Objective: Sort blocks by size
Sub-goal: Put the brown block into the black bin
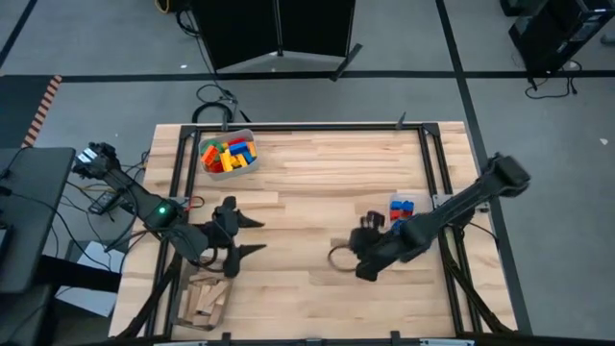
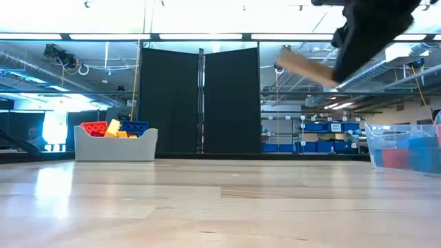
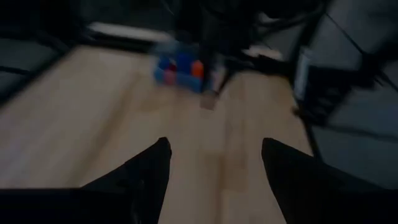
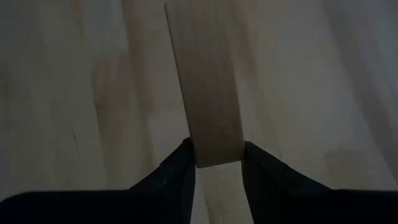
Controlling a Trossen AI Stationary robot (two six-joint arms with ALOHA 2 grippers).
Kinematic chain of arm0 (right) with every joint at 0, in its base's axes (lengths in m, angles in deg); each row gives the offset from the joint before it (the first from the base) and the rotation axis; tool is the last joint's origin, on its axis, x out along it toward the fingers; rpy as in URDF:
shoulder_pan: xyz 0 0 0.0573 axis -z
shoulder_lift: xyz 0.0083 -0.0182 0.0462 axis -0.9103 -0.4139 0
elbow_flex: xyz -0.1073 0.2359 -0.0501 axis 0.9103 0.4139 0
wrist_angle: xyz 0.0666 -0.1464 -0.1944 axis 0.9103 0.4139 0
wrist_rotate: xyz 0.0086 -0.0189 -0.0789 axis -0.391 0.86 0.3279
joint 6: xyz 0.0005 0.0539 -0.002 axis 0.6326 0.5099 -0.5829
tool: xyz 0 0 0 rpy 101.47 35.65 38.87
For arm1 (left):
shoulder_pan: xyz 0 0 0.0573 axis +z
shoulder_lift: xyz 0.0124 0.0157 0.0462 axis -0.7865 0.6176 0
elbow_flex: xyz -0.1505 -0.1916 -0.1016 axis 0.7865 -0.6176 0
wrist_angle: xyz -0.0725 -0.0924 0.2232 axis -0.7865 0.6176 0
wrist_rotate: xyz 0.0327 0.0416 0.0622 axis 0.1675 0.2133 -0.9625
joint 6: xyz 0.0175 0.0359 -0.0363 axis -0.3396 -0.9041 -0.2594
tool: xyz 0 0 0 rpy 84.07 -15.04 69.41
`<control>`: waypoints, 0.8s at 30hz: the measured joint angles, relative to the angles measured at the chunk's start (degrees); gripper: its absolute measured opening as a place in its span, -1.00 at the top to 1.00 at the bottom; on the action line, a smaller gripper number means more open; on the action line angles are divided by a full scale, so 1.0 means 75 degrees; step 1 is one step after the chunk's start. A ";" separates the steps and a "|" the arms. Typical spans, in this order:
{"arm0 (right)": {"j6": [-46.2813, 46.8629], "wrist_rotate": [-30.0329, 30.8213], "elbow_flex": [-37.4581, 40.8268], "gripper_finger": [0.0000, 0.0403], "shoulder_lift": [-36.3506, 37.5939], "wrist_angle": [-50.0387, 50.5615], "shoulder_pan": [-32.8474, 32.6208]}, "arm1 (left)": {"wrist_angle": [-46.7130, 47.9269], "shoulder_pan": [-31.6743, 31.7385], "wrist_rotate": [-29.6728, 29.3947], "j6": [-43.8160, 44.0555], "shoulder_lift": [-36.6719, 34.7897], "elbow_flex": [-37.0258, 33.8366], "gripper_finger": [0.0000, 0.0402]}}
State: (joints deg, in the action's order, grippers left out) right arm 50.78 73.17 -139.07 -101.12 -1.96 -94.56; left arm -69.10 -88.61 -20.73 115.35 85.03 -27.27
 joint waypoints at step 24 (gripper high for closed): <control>-0.4805 0.1846 0.1929 0.42 0.2280 -0.6087 0.2060 | -0.6265 0.2524 -0.1815 -0.0697 0.2921 0.0154 -0.29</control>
State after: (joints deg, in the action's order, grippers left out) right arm 14.74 87.02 -124.60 -84.03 -47.61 -79.11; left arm -116.09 -69.69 -34.34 110.12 106.94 -26.11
